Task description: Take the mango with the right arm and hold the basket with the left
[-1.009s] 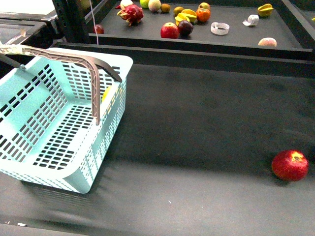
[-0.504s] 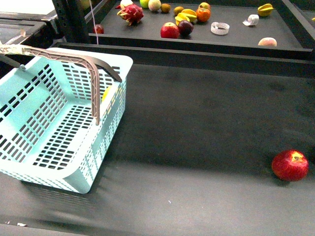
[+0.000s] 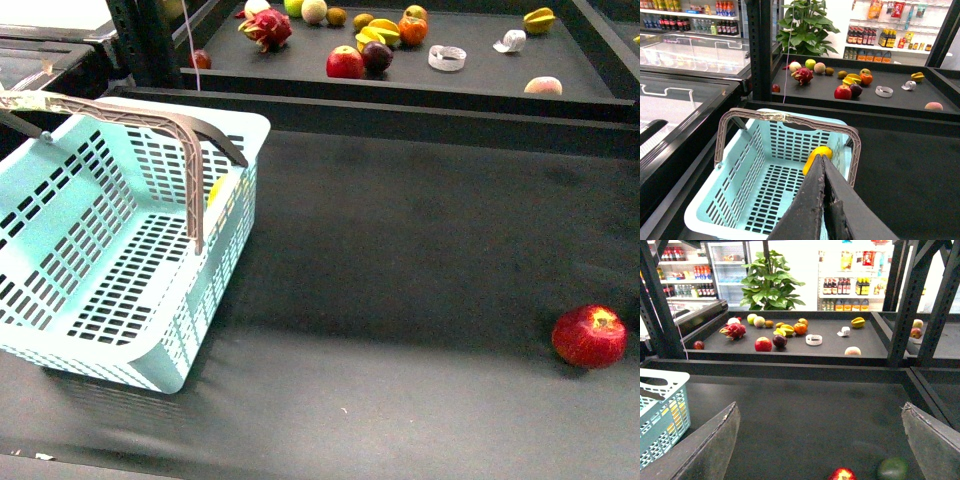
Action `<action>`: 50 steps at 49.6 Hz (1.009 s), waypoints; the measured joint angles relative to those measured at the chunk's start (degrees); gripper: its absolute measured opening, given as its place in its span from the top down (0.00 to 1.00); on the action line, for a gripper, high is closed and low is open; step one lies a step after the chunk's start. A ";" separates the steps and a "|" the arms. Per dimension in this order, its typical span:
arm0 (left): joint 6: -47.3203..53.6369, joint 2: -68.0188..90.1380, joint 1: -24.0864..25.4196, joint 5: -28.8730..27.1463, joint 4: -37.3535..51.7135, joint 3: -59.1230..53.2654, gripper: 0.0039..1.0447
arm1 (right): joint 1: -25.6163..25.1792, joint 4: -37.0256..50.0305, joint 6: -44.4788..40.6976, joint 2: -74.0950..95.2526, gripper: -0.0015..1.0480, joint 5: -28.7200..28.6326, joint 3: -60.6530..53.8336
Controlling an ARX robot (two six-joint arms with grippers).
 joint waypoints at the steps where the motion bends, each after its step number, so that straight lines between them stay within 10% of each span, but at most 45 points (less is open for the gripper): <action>1: -0.02 0.00 0.00 0.00 0.00 0.00 0.98 | 0.00 0.00 0.00 0.00 0.08 0.00 0.00; 23: -0.02 0.00 0.00 0.02 0.00 0.00 0.97 | 0.00 0.00 0.00 0.00 0.08 0.00 0.00; 43: 0.02 0.00 0.00 0.02 0.00 0.00 0.06 | 0.00 0.00 0.00 0.00 0.08 0.00 0.00; 50: 0.04 0.00 0.00 0.00 0.00 0.00 0.08 | 0.00 0.00 0.00 0.00 0.08 0.00 0.00</action>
